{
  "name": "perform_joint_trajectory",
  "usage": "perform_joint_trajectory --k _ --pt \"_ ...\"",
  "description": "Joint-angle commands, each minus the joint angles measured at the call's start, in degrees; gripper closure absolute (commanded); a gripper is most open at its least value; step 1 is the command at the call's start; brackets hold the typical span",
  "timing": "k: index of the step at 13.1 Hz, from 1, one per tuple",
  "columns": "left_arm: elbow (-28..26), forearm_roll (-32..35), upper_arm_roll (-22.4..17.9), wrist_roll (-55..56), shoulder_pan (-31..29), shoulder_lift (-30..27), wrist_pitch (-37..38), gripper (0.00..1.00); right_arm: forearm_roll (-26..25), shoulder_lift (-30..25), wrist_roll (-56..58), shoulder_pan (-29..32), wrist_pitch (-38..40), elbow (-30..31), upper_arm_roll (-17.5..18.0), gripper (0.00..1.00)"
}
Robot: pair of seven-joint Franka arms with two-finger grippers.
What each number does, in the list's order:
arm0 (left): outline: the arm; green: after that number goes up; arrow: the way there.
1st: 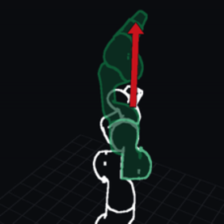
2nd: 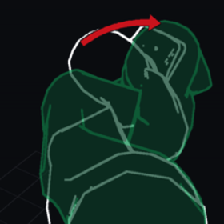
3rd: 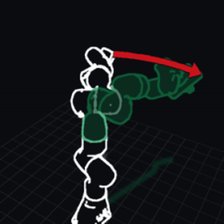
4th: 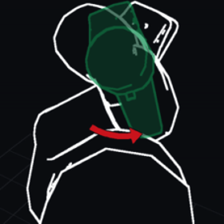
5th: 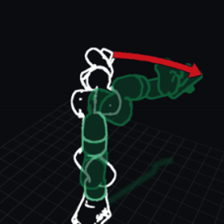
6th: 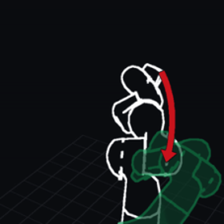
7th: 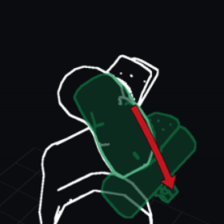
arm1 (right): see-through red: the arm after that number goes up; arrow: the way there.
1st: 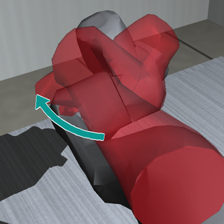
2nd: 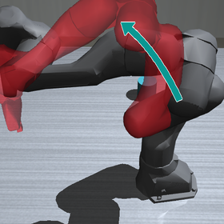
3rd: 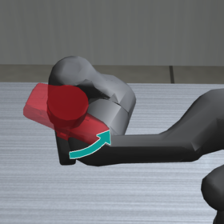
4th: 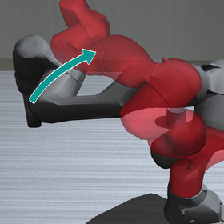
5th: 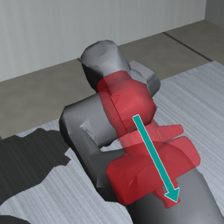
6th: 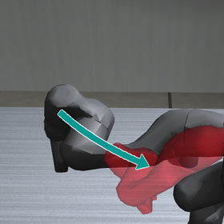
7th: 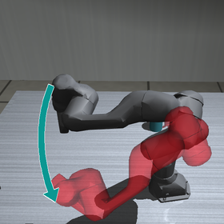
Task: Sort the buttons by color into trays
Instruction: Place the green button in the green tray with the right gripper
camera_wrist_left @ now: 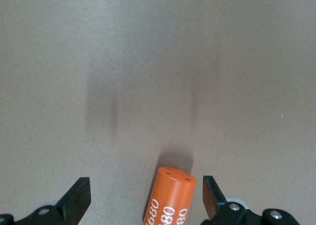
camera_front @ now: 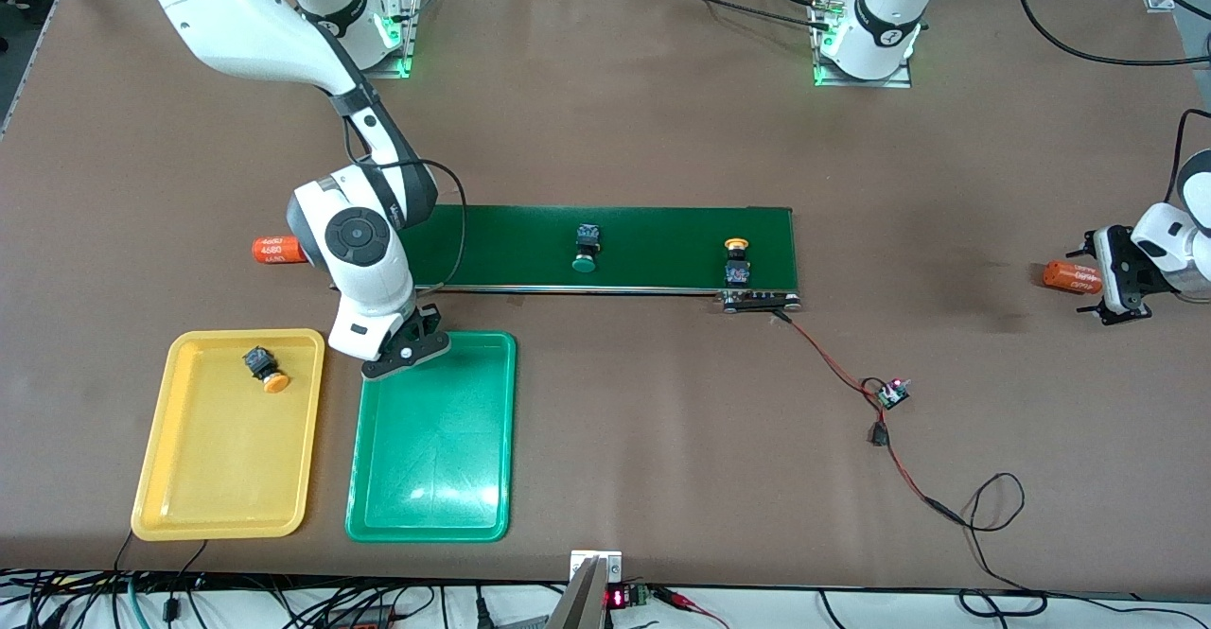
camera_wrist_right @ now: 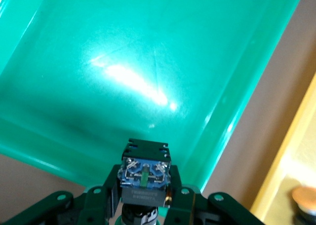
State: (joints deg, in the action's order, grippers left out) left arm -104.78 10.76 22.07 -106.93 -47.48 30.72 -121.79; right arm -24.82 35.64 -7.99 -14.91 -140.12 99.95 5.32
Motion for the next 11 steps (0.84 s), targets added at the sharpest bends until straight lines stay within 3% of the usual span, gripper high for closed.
perform_joint_trajectory --k 1,5,7,8,11 --pt "0.54 1.02 0.70 -8.97 -2.43 1.54 -1.34 0.00 -1.46 1.97 0.87 0.76 -3.04 -1.25 0.39 0.67" --pt "0.45 1.45 0.70 -16.72 -4.81 3.29 -2.84 0.00 -2.95 4.08 0.78 0.41 -10.06 -1.07 -0.84 0.62" --pt "0.36 2.95 0.70 -17.35 -5.08 4.08 -3.89 0.00 -3.04 4.44 0.69 0.14 -10.61 -1.07 -0.93 0.35" --pt "0.36 2.95 0.70 -17.87 -5.34 5.04 -5.64 0.00 -3.04 4.44 0.34 0.06 -10.78 -1.07 -0.93 0.00" --pt "0.10 3.83 0.61 -19.55 -7.09 6.02 -8.47 0.00 -2.60 4.17 -0.10 -0.03 -11.14 -0.63 -0.93 0.00"
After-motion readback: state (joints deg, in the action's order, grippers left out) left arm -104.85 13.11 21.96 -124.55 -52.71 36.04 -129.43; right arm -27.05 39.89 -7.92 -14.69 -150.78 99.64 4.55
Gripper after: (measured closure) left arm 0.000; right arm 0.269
